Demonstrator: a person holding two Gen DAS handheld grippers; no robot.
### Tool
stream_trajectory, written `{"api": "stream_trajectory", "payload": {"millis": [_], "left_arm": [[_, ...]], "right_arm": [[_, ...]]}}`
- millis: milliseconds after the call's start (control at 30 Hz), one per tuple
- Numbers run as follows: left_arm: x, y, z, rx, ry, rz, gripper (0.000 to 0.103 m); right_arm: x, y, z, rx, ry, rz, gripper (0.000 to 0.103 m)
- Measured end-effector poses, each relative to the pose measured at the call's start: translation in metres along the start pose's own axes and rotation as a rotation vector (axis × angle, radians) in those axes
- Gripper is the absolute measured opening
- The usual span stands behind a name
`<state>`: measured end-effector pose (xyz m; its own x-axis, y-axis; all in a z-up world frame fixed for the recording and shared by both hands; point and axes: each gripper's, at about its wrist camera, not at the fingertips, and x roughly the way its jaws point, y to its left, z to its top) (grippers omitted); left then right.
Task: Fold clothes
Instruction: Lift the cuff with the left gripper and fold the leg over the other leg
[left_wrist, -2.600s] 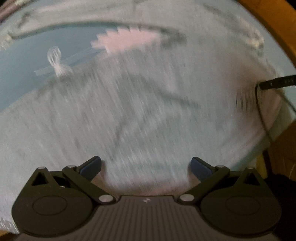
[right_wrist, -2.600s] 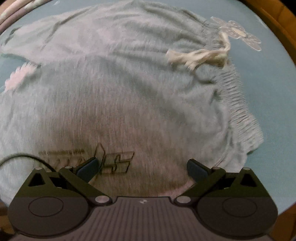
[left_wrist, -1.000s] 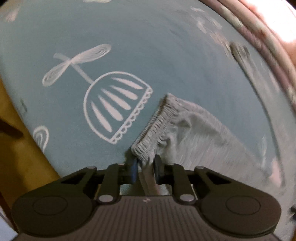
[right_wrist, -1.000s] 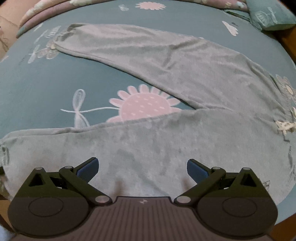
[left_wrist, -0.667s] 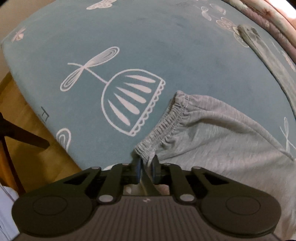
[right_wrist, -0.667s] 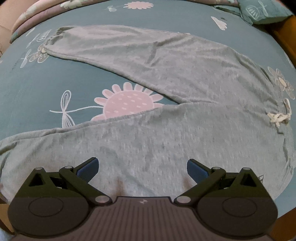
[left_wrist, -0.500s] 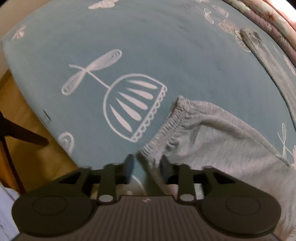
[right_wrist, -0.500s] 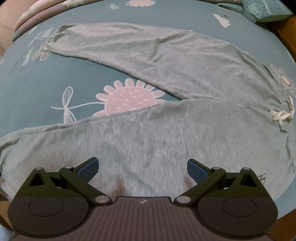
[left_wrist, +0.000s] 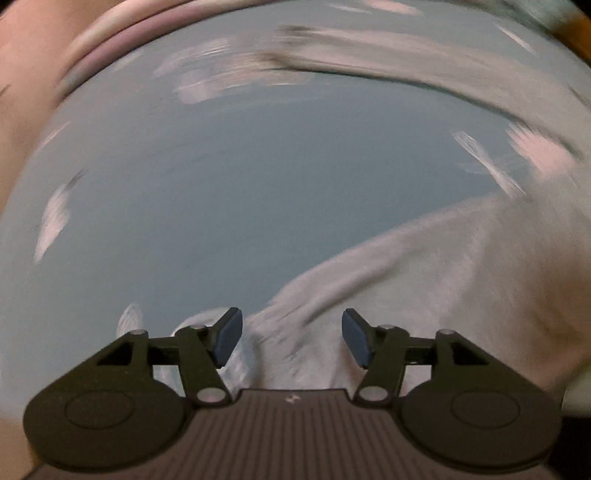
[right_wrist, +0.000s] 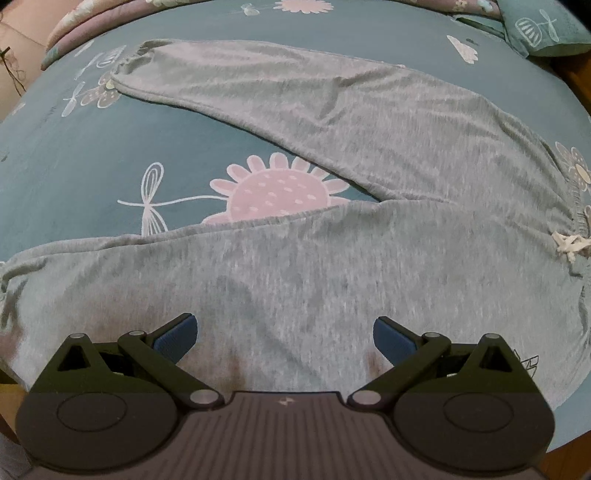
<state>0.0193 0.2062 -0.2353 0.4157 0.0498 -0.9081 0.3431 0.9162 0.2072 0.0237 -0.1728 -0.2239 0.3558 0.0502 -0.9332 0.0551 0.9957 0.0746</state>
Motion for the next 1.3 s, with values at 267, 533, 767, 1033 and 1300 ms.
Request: {"api": "stream_trajectory", "payload": {"millis": [267, 533, 767, 1033, 1300], "left_arm": [[0.043, -0.031, 0.021, 0.446, -0.002, -0.081, 0.003], [0.041, 0.013, 0.031, 0.313, -0.013, 0.002, 0.003], [0.010, 0.004, 0.019, 0.479, -0.080, -0.165, 0.045], [0.052, -0.002, 0.024, 0.590, 0.037, -0.186, 0.016], [0.045, 0.035, 0.042, 0.404, 0.015, -0.162, 0.000]], "right_arm": [[0.004, -0.004, -0.007, 0.022, 0.018, -0.013, 0.103], [0.006, -0.006, -0.011, 0.057, 0.029, -0.008, 0.103], [0.006, -0.005, -0.011, 0.048, 0.027, -0.010, 0.103], [0.006, 0.001, -0.014, 0.024, 0.032, -0.008, 0.103], [0.006, 0.001, -0.015, 0.038, 0.033, -0.011, 0.103]]}}
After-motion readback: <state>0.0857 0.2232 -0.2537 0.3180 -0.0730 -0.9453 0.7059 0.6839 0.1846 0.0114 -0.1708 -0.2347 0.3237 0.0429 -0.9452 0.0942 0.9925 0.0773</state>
